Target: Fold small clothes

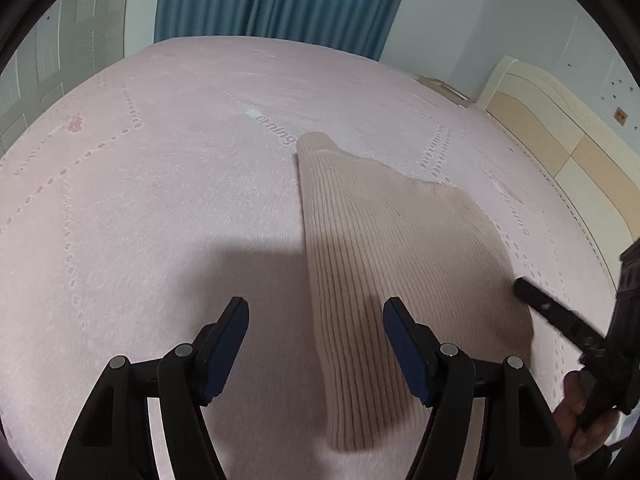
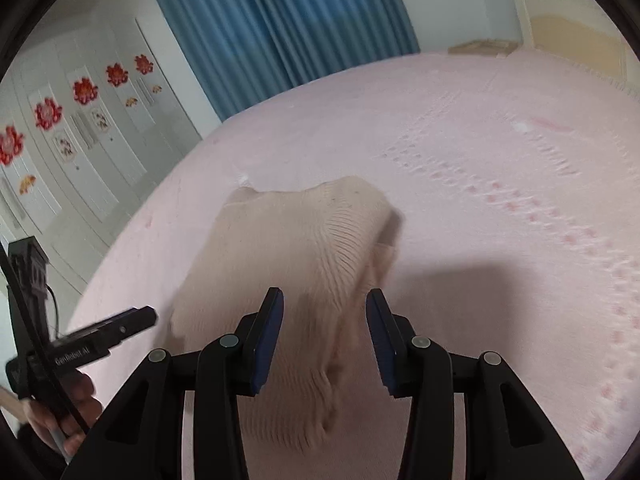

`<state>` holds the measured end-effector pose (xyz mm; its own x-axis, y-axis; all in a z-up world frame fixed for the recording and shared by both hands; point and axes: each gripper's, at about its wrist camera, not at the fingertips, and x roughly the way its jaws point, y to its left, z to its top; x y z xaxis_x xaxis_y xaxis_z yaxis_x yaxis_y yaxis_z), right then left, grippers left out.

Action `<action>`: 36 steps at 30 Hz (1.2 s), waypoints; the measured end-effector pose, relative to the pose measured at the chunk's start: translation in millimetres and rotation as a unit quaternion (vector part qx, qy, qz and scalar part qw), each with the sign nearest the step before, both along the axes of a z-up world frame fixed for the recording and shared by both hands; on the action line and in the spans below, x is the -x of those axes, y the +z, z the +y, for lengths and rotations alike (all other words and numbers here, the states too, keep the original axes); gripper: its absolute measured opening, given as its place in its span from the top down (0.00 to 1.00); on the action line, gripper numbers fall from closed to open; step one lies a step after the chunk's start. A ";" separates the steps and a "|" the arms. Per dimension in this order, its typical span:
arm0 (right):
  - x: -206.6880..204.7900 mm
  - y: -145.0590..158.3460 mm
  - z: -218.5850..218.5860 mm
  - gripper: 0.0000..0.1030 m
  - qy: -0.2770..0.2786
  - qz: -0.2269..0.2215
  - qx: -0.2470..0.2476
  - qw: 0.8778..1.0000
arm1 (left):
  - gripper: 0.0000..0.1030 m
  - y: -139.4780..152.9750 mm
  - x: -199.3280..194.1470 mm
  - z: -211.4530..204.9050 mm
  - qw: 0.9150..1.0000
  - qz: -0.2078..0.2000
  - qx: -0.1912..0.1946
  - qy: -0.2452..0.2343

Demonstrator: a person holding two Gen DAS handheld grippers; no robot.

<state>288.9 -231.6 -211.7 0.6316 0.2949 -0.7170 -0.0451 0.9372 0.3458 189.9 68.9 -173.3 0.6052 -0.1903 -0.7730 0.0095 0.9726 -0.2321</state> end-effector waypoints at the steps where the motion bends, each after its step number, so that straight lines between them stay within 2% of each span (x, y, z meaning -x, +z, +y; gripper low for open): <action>1: -8.3 -9.0 5.5 0.79 0.009 0.023 0.025 0.999 | 0.34 -2.5 -2.8 -0.5 1.000 0.004 -0.004 0.001; 2: -10.9 -12.8 9.3 0.80 0.015 0.030 0.046 0.998 | 0.34 -5.8 -6.5 -0.3 1.000 0.009 -0.009 0.000; 5: -7.5 -3.3 22.6 0.79 0.037 0.009 0.113 0.993 | 0.34 -8.7 -14.2 3.5 1.000 0.012 -0.009 -0.002; 8: -8.7 14.1 19.7 0.79 0.026 -0.027 0.096 0.995 | 0.35 -4.7 -30.8 4.8 1.000 0.003 -0.012 0.001; 11: -23.4 22.4 20.4 0.71 0.020 -0.059 0.084 0.995 | 0.35 -2.0 -52.9 -1.5 1.000 -0.005 -0.028 -0.001; 17: -74.3 5.6 22.0 0.70 0.017 -0.031 0.086 0.996 | 0.35 -6.5 -106.5 -13.5 0.999 -0.015 -0.039 -0.007; 20: -83.7 -12.7 25.1 0.70 0.011 -0.005 0.112 0.994 | 0.35 -14.2 -129.5 -18.0 0.998 -0.019 -0.068 0.000; 24: -75.9 -22.0 23.0 0.71 0.006 -0.016 0.119 0.993 | 0.35 -24.2 -151.7 -20.8 0.996 -0.010 -0.089 0.003; 27: -76.8 -21.8 19.6 0.71 0.005 -0.010 0.112 0.994 | 0.35 -20.7 -145.8 -24.5 0.995 -0.018 -0.102 0.001; 30: -74.3 -12.0 13.8 0.71 0.009 -0.010 0.095 0.995 | 0.35 -14.9 -133.5 -23.7 0.996 -0.018 -0.083 -0.003; 36: -44.8 19.2 12.0 0.70 0.045 -0.059 0.028 0.997 | 0.37 -10.7 -101.1 -32.0 0.998 -0.009 -0.061 -0.032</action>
<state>333.6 -219.6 -192.6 0.6851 0.3158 -0.6565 -0.1674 0.9453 0.2800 290.9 37.0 -184.0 0.6091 -0.1343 -0.7817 0.0762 0.9909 -0.1108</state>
